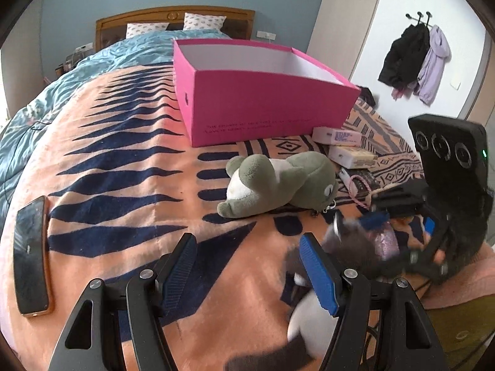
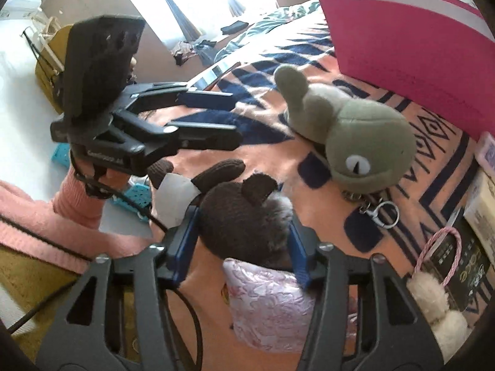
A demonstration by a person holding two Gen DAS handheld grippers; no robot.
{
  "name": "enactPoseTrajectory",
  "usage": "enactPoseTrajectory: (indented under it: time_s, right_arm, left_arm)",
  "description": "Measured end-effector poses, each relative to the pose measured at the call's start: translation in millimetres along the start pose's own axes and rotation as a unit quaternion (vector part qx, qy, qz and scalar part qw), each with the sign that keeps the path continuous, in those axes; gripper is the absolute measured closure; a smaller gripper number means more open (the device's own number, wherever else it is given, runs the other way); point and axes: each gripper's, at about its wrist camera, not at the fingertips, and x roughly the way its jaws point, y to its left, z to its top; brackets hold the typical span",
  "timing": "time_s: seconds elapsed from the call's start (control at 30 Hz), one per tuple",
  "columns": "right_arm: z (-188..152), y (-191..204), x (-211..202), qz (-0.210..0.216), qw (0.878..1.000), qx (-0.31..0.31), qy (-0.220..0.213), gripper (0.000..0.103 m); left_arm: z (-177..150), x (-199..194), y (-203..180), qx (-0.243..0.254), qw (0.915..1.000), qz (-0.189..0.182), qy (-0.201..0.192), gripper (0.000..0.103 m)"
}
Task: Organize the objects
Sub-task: 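Grasp the brown-and-white plush with the right gripper and drop it in the box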
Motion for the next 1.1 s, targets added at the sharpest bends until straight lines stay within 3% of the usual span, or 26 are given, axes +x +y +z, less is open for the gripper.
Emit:
enactPoseTrajectory:
  time_s: [0.3,0.6,0.73,0.9,1.1]
  right_arm:
    - [25,-16,-51,-0.052,0.994,0.038,-0.090,0.052]
    - [42,-48,-93,-0.083,0.976,0.105,-0.169,0.052]
    - [55,-53,-100,-0.087,0.972,0.113,-0.185,0.052]
    - [78,-53,-111,-0.101,0.968,0.104,-0.203,0.052]
    - [118,-64,-124,-0.112,0.964,0.086,-0.225,0.052]
  left_arm:
    - [13,-21,1,-0.013,0.9970,-0.065,-0.040,0.033]
    - [36,-24,-26,0.024,0.9913,-0.112,-0.065,0.033]
    - [59,-16,-41,0.043,0.9911,-0.104,-0.071,0.034]
    - [98,-5,-41,0.039,0.9910,-0.104,-0.075,0.049]
    - [150,-2,-36,0.051,0.9921,-0.073,-0.089,0.050]
